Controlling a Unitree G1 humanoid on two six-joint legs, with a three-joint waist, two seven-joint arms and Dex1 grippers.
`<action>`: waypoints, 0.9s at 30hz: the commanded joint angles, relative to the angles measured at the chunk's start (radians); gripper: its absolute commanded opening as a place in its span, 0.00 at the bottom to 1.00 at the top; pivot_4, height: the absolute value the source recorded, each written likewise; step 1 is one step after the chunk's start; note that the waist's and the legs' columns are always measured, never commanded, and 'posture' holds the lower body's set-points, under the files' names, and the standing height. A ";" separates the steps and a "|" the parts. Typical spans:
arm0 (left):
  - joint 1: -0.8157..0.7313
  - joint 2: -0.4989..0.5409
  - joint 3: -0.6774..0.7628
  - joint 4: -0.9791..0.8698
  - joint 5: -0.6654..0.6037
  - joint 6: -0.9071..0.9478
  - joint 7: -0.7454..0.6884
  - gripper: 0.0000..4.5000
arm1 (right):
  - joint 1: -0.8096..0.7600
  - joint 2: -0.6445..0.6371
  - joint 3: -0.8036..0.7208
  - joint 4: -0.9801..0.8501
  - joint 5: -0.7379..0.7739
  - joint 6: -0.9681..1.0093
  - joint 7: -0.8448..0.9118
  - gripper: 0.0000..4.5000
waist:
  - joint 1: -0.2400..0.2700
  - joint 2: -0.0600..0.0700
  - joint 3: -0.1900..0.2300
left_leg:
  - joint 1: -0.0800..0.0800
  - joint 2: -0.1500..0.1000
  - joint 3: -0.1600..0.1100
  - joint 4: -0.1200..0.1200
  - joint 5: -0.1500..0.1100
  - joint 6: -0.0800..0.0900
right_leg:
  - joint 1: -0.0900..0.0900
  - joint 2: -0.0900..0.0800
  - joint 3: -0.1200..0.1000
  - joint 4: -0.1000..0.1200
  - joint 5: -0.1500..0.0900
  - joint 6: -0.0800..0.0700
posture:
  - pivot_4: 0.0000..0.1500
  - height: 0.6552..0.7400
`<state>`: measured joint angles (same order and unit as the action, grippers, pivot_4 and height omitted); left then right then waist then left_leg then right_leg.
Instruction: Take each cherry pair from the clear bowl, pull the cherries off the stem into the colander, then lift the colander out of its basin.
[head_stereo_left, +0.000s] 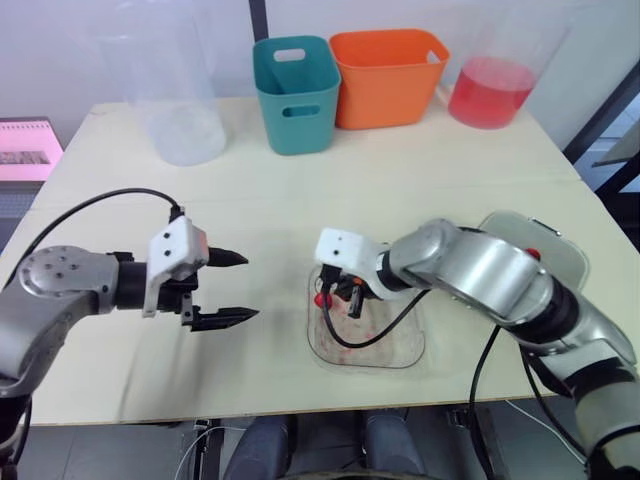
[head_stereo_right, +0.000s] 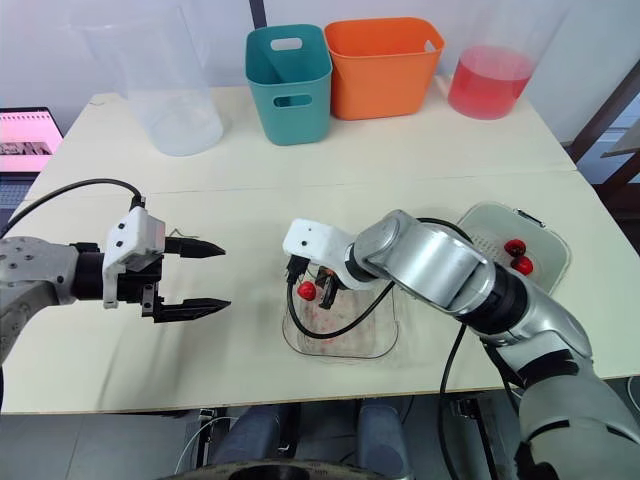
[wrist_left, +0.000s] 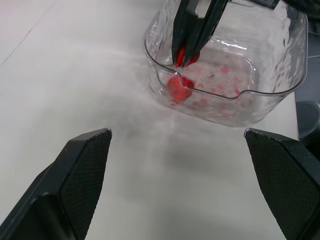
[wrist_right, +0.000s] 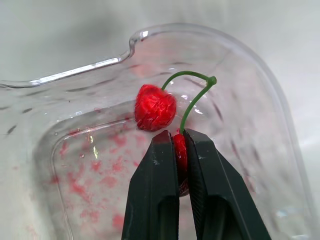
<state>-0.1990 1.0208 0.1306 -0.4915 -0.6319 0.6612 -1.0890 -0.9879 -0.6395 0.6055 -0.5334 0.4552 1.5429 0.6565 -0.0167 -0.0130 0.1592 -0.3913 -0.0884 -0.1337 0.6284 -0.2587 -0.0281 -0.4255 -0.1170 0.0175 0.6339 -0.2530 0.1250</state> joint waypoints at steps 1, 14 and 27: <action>-0.025 0.004 0.002 0.001 0.002 -0.019 -0.012 1.00 | -0.033 -0.031 -0.081 -0.066 0.043 0.024 0.024 0.06 | 0.000 0.000 0.000 | 0.000 0.000 0.000 0.000 0.000 0.000 | 0.000 0.000 0.000 0.000 0.000 0.000 | 1.00 1.00; -0.441 -0.244 -0.044 0.285 -0.165 0.103 0.004 1.00 | 0.014 -0.200 -0.287 -0.109 0.034 -0.359 0.124 0.06 | 0.001 -0.001 0.000 | 0.000 0.000 0.000 0.003 -0.001 0.002 | 0.002 0.000 -0.003 0.000 0.000 0.001 | 1.00 1.00; -0.658 -0.402 -0.181 0.507 -0.067 0.089 -0.052 1.00 | 0.008 -0.127 -0.245 -0.074 -0.060 -0.440 0.081 0.06 | -0.001 -0.001 0.000 | 0.000 0.000 0.001 0.003 0.002 -0.004 | 0.001 0.000 -0.002 0.000 0.000 0.001 | 1.00 1.00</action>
<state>-0.8254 0.6207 -0.0616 0.0105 -0.7048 0.7586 -1.1302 -0.9611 -0.7716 0.3812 -0.5861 0.4079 1.1129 0.7496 -0.0178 -0.0139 0.1591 -0.3917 -0.0888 -0.1332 0.6310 -0.2563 -0.0320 -0.4247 -0.1171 0.0160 0.6343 -0.2528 0.1256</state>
